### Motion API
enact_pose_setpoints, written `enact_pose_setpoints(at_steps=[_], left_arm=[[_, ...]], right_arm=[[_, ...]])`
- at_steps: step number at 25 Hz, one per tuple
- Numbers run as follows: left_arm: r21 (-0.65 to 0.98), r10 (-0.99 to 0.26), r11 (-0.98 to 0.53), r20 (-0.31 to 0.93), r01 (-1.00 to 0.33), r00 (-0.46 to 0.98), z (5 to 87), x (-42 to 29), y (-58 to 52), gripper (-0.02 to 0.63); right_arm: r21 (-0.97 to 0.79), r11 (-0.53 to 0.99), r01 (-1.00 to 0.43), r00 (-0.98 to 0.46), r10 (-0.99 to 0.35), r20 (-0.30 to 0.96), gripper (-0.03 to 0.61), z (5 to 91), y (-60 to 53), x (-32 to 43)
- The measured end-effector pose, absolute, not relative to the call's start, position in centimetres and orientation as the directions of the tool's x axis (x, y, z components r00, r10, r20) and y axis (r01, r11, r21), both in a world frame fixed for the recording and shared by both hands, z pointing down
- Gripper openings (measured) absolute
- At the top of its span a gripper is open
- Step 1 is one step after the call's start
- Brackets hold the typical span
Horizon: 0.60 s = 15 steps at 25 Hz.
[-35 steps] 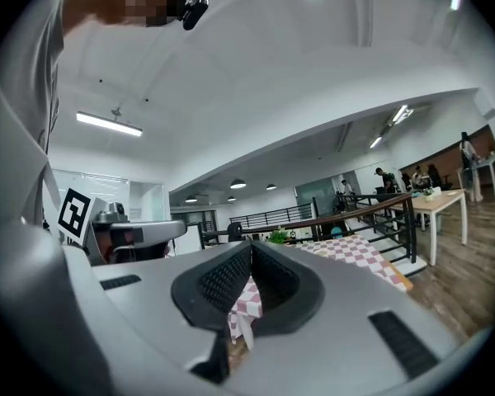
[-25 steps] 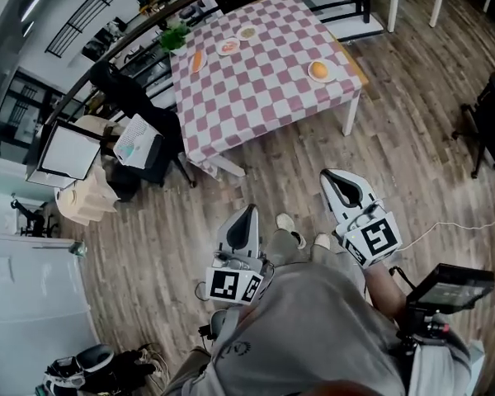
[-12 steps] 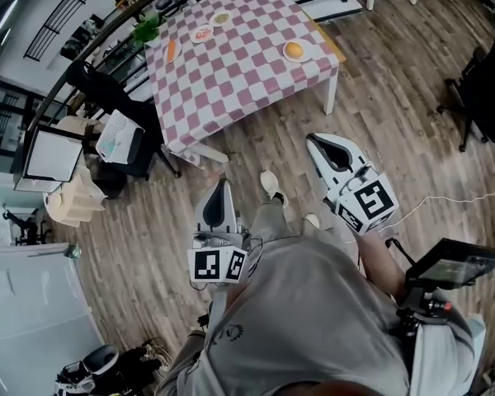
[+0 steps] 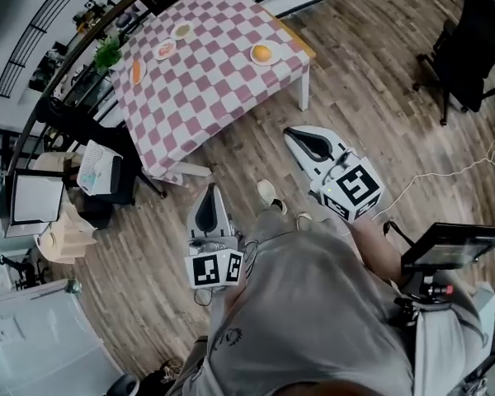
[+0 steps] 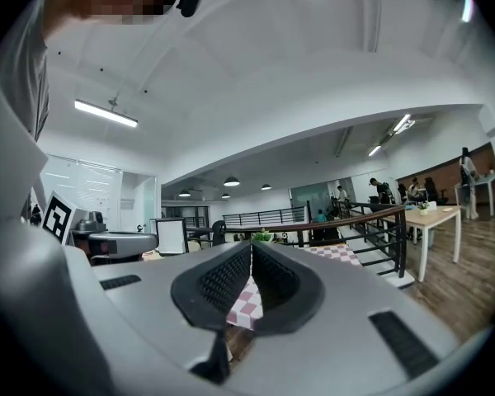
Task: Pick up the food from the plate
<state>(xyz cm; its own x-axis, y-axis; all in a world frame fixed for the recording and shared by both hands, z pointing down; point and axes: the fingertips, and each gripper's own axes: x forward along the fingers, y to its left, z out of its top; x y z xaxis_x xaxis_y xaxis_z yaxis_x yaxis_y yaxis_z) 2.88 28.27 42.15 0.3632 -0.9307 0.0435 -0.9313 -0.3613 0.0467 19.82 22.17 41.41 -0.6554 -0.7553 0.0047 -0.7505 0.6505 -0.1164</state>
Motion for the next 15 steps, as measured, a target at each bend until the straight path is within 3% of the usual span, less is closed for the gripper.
enact_pose_setpoints(at_steps=[15], left_arm=[[0.128, -0.959, -0.281, 0.008, -0.951, 0.284, 41.6, -7.8, 15.9, 0.009]], right_arm=[[-0.105, 0.713, -0.694, -0.72, -0.685, 0.109, 0.015, 40.9, 11.3, 8.6]])
